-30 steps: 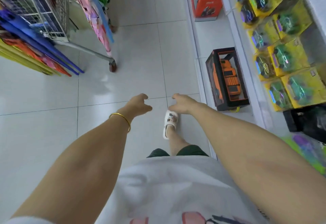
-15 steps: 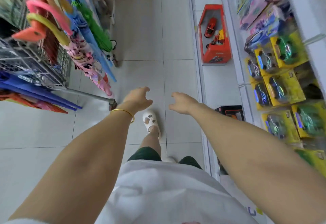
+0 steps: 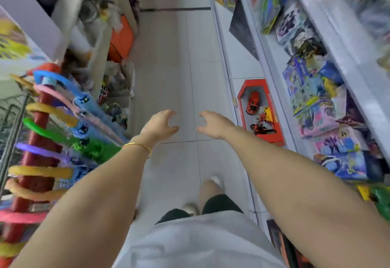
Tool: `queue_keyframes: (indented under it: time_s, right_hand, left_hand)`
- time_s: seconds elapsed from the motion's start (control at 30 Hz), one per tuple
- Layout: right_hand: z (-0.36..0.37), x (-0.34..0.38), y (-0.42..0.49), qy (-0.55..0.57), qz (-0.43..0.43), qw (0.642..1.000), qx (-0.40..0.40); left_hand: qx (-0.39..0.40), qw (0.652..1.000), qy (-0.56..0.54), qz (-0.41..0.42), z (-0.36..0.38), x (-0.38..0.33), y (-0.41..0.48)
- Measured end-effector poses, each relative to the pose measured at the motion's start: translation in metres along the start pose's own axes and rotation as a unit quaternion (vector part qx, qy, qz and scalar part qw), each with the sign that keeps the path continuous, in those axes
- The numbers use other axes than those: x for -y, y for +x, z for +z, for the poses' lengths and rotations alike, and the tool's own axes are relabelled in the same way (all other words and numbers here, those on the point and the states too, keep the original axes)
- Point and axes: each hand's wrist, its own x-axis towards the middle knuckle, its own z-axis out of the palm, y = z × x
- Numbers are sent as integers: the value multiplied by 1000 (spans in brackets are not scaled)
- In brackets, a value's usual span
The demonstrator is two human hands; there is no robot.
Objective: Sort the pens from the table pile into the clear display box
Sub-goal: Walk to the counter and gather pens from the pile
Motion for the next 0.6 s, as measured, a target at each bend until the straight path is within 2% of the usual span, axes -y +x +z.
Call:
queue_keyframes:
  time_s: [0.4,0.6]
  right_hand:
    - [-210,30,271,-29,-55,998,8]
    - [-279,47,390,-35,-51,997,40]
  left_hand:
    - [-51,998,-35,-32,-139,-14,288]
    - [-49,997,-29,-53,-195,-10,415]
